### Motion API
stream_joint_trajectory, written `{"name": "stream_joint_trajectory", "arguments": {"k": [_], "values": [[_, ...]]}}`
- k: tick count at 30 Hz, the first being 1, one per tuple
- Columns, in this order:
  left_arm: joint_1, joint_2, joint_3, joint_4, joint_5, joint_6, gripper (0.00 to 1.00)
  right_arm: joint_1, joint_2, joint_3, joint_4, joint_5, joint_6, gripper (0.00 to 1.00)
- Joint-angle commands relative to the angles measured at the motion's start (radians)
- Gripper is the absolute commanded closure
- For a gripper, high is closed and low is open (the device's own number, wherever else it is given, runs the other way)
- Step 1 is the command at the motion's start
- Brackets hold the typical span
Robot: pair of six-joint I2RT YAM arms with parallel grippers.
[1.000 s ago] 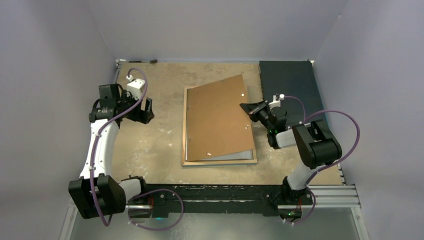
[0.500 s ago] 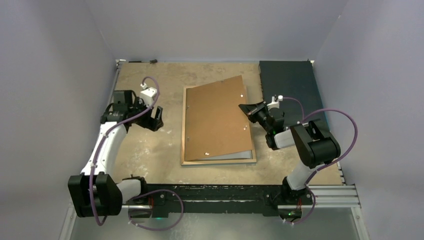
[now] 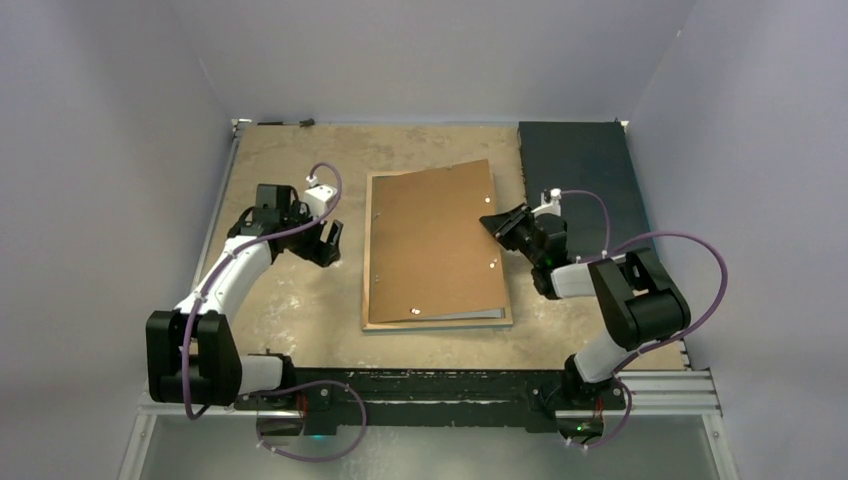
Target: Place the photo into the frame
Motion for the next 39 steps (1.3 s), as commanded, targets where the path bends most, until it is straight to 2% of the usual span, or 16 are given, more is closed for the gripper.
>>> {"name": "stream_joint_trajectory", "arguments": {"k": [1,14,23,30,39], "values": [[-0.007,-0.018,0.026,0.049,-0.015,-0.014,0.24,0.009,-0.021,0.070,-0.141,0.037,-0.146,0.75],[-0.008,-0.039,0.020,0.045,-0.019,-0.014,0.24,0.024,0.004,0.131,-0.189,0.104,-0.223,0.78],[-0.009,-0.026,0.007,0.060,-0.008,-0.012,0.25,0.122,-0.011,0.130,-0.194,0.262,-0.196,0.81],[-0.023,0.034,-0.030,0.119,-0.024,0.018,0.28,0.145,-0.045,0.090,-0.177,0.338,-0.206,0.80],[-0.087,0.167,-0.048,0.205,-0.052,0.018,0.33,0.145,-0.027,0.084,-0.106,0.320,-0.286,0.79]]}}
